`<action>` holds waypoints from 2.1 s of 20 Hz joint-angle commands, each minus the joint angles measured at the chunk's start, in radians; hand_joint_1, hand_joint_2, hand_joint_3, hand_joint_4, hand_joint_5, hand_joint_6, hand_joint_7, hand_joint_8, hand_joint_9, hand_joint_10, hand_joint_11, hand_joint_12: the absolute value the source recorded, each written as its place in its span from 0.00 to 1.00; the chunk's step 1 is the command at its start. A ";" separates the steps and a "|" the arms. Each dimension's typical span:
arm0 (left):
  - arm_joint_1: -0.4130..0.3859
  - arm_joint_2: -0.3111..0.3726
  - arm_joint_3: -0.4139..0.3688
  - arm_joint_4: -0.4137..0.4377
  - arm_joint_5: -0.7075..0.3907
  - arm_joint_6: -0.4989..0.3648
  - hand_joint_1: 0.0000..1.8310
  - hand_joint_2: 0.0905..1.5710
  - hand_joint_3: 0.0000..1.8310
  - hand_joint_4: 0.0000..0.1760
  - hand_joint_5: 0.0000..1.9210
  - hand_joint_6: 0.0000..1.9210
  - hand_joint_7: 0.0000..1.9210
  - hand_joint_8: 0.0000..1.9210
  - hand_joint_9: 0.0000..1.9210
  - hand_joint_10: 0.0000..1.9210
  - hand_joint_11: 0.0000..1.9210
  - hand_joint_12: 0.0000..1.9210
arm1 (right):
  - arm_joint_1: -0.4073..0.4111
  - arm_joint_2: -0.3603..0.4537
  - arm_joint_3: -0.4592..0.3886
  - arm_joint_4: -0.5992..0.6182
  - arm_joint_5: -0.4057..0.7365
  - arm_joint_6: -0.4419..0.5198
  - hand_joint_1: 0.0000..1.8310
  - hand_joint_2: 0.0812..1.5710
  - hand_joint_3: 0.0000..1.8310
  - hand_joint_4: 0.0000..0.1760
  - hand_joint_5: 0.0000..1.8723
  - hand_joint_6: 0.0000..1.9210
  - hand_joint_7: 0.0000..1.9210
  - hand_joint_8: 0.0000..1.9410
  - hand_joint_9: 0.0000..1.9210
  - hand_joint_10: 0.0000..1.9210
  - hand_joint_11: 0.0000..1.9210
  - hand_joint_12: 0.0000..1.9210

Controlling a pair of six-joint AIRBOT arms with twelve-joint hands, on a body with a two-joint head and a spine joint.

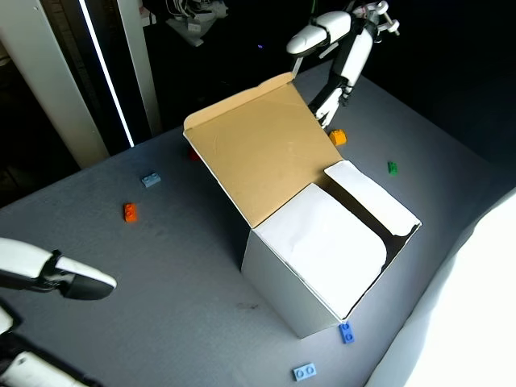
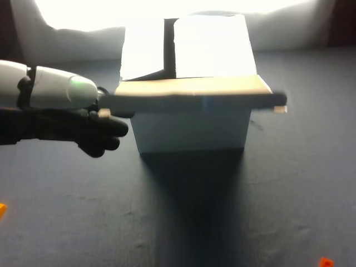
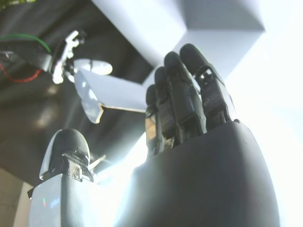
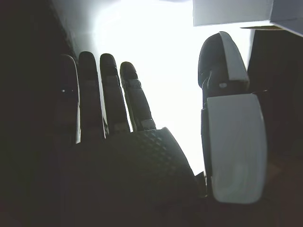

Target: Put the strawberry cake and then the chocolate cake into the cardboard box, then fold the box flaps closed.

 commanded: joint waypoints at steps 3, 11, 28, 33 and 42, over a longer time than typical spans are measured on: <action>-0.023 -0.005 0.019 -0.074 0.001 -0.009 0.21 0.68 0.00 0.17 0.17 0.00 0.22 0.00 0.25 0.00 0.06 0.53 | -0.008 0.012 0.004 -0.001 0.122 0.012 0.29 0.67 0.00 0.00 0.09 0.00 0.13 0.00 0.11 0.13 0.00 0.57; -0.059 -0.033 0.068 -0.109 0.072 -0.009 0.21 0.69 0.00 0.20 0.16 0.00 0.22 0.00 0.24 0.00 0.05 0.52 | -0.042 0.011 0.000 -0.032 0.165 0.041 0.27 0.68 0.00 0.00 0.09 0.00 0.14 0.00 0.13 0.13 0.00 0.61; -0.244 -0.123 0.136 -0.005 0.130 0.095 0.19 0.70 0.00 0.16 0.17 0.00 0.23 0.00 0.25 0.00 0.07 0.51 | -0.069 -0.001 0.000 -0.050 0.177 0.043 0.30 0.66 0.00 0.00 0.09 0.00 0.14 0.00 0.13 0.14 0.00 0.61; -0.268 -0.150 0.160 -0.007 0.124 0.137 0.19 0.70 0.00 0.18 0.16 0.00 0.22 0.00 0.25 0.00 0.07 0.51 | -0.073 -0.002 -0.002 -0.055 0.181 0.045 0.29 0.67 0.00 0.00 0.07 0.00 0.14 0.00 0.12 0.13 0.00 0.60; -0.242 -0.241 0.221 -0.053 0.068 0.284 0.22 0.70 0.00 0.14 0.17 0.00 0.22 0.00 0.25 0.00 0.07 0.51 | -0.079 -0.005 -0.002 -0.058 0.183 0.045 0.28 0.67 0.00 0.00 0.08 0.00 0.14 0.00 0.12 0.14 0.00 0.61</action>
